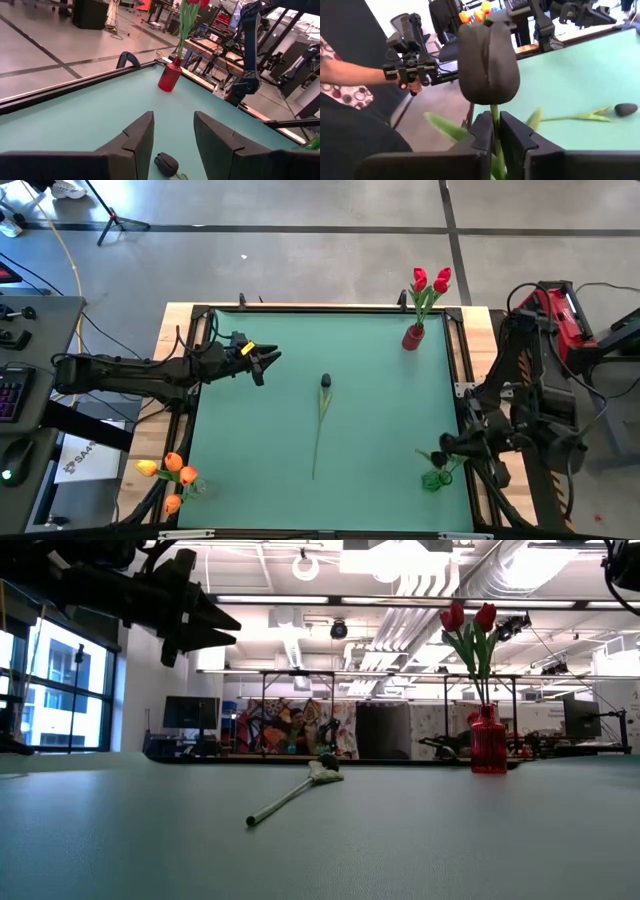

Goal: Sort flowers into vase by color
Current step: Put the black tulip into the green vase

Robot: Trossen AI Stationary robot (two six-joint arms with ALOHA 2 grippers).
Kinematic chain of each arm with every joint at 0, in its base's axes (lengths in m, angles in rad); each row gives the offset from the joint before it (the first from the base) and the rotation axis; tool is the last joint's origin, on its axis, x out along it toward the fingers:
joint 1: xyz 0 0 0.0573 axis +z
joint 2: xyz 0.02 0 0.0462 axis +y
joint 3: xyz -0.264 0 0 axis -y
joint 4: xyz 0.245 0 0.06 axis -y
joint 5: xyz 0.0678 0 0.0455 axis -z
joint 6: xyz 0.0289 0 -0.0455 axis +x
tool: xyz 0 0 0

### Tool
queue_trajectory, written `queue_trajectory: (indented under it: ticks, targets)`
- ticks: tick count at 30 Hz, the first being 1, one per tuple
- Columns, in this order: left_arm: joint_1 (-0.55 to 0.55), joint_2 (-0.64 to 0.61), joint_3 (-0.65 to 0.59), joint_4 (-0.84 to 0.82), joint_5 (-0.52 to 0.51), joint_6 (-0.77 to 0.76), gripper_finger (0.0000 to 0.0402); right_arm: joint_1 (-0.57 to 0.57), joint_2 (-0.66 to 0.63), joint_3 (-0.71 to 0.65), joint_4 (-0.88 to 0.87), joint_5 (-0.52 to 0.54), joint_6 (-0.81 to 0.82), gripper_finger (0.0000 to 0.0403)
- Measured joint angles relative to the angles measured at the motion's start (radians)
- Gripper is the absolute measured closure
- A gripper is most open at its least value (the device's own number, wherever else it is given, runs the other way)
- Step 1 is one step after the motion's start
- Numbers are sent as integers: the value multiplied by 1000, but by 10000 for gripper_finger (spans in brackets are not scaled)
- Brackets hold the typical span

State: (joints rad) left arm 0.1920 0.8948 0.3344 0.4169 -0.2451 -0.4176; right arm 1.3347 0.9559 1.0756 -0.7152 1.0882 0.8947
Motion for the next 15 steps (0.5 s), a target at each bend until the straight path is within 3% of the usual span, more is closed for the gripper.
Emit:
queue_trajectory:
  ticks: [8, 15]
  targets:
    - [-23, 0, 0, -1, 0, -24, 275, 3, -11, 20, -7, -86, 130, 334]
    - [-67, 0, 0, -27, 0, -25, 275, 3, -74, 31, -15, -187, 303, 323]
